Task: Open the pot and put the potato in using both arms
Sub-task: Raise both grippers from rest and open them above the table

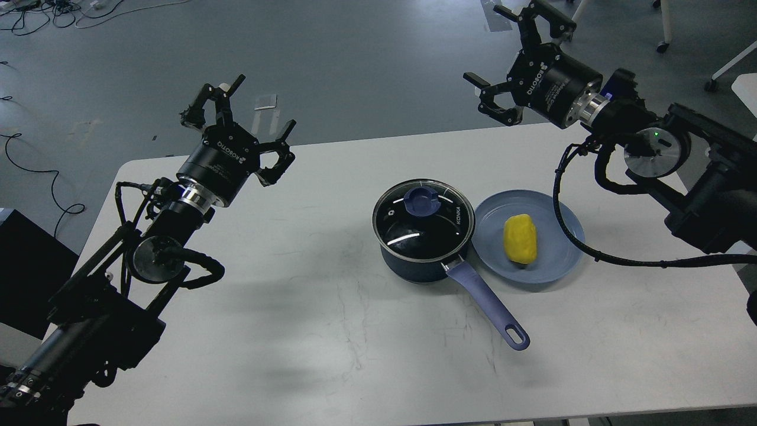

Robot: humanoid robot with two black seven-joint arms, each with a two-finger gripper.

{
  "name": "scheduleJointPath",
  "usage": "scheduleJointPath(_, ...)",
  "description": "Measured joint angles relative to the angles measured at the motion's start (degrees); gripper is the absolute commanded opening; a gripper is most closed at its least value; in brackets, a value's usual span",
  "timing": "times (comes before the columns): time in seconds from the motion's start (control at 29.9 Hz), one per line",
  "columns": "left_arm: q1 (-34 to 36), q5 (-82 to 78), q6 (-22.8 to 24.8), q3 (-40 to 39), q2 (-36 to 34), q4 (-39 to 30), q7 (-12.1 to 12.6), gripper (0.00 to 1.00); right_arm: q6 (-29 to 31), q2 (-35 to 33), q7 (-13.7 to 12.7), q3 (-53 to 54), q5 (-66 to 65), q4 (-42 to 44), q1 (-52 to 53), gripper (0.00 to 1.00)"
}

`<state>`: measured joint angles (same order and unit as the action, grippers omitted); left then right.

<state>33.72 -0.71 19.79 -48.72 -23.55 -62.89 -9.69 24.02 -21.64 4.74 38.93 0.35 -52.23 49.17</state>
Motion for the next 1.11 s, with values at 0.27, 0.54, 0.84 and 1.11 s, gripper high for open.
scheduleJointPath(0.27, -4.05, -0.84, -0.21, -2.34, -1.13, -0.15, 0.32, 0.98, -0.36, -1.07, -1.17, 0.14, -0.01, -2.59, -3.75, 1.0)
scheduleJointPath(0.54, -5.23, -1.15, -1.66, -2.87, -0.42, -0.32, 0.46, 0.98, -0.39, -4.36, -1.29, 0.78, -0.08, -6.59, -8.32, 1.0)
scheduleJointPath(0.84, -5.24, -3.1, -2.02, -2.67, 0.85, -0.32, 0.46, 0.98, -0.39, -7.08, -1.31, 1.78, -0.01, -8.7, -12.57, 1.0)
scheduleJointPath(1.11, -2.93, -4.72, -4.4, -2.41, 1.24, -0.14, 0.14, 0.98, -0.55, -7.2, -1.16, 2.6, -0.25, -8.95, -13.74, 1.0)
